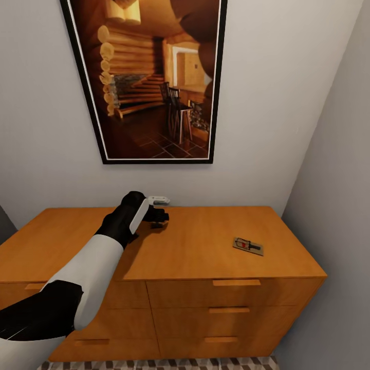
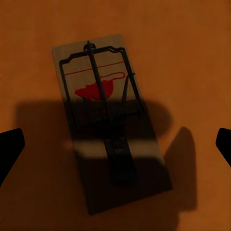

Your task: Take the four mousetraps from the cabinet in the bathroom and place them on the bathroom floor. Make sure all four end up on the same floor surface, and ensure that at least two of them are either under or directly next to the same bathroom sink.

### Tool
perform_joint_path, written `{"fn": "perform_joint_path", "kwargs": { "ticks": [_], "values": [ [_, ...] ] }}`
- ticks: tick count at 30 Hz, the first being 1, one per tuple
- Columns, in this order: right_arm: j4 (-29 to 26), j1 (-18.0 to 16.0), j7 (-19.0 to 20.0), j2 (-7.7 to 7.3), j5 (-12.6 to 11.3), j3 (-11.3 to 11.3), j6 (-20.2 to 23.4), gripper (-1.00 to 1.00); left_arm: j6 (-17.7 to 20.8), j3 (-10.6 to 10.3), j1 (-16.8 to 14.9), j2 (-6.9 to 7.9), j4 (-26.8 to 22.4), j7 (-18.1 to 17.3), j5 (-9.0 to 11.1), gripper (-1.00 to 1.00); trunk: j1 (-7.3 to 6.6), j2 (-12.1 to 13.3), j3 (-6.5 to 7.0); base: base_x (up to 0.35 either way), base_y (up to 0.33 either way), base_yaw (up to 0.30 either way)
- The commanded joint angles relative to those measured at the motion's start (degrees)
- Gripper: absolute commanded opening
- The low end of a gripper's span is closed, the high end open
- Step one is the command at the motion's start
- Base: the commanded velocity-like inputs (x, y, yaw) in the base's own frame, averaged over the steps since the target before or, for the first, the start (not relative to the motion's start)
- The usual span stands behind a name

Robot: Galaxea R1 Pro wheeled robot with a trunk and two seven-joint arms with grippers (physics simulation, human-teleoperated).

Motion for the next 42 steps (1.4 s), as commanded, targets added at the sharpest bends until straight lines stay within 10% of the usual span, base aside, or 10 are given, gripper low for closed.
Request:
{"fn": "perform_joint_path", "kwargs": {
  "ticks": [1,42],
  "values": [
    [0.1,0.0,0.7,-0.02,-0.3,-0.5,-0.1,-1.00,0.2,-0.1,0.0,0.02,0.0,0.5,0.6,1.00,0.00,0.0,-0.06,0.000,0.000,0.000],
    [0.0,0.0,0.7,1.48,-0.2,-0.5,-0.3,-1.00,0.2,-0.2,0.0,0.20,0.3,0.5,0.4,1.00,0.00,0.0,-0.50,0.000,0.000,0.000]
  ]
}}
